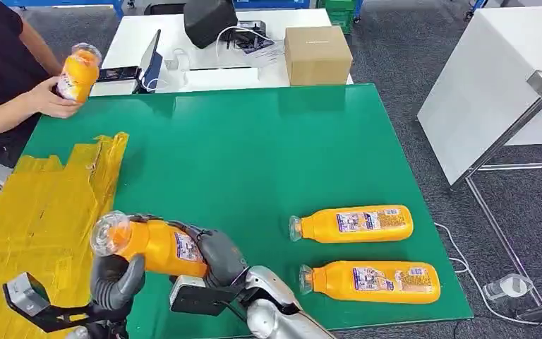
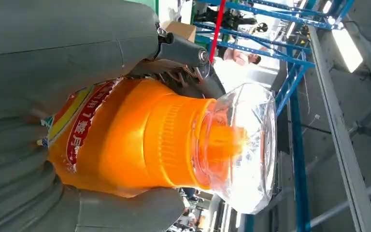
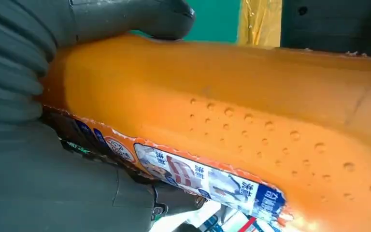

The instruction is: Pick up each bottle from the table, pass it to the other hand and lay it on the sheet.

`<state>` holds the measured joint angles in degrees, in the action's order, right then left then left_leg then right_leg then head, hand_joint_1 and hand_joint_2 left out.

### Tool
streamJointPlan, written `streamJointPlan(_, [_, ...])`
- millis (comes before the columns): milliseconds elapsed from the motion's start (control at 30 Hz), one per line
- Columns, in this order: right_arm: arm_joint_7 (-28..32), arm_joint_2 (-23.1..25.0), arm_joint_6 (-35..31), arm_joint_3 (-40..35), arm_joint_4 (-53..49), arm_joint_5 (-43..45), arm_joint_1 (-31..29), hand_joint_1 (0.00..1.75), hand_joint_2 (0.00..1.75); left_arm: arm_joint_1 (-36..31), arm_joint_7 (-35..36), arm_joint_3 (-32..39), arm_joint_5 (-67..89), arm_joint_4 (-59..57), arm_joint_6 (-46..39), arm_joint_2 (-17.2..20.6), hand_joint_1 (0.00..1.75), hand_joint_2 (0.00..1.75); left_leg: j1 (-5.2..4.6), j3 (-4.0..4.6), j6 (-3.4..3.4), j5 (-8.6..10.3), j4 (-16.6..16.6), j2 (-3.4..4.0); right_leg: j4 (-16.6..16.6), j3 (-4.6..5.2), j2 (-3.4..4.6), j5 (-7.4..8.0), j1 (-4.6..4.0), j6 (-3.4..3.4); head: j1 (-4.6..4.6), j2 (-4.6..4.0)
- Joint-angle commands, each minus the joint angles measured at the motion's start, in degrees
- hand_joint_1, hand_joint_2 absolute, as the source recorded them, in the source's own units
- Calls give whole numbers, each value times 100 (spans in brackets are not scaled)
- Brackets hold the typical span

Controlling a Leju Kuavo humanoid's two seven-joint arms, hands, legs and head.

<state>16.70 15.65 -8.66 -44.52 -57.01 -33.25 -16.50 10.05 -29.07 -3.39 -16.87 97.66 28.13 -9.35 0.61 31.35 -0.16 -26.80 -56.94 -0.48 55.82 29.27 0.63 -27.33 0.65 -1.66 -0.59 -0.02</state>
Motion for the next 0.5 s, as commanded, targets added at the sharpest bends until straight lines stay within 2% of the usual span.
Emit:
streamJointPlan(33, [-32, -60, 26, -333, 604, -74, -197, 175, 175, -185, 17, -165, 14, -283, 80, 74, 175, 175, 0, -5, 2, 3, 5, -3, -6, -7, -8, 1, -1, 2, 2, 0])
streamJointPlan(500, [-64, -58, -85, -295, 1170, -401, -129, 175, 175, -267, 43, -37, -40, -446, 178, 74, 175, 175, 3, -9, 2, 5, 9, -12, -14, -14, -18, 2, -4, 4, 2, 0])
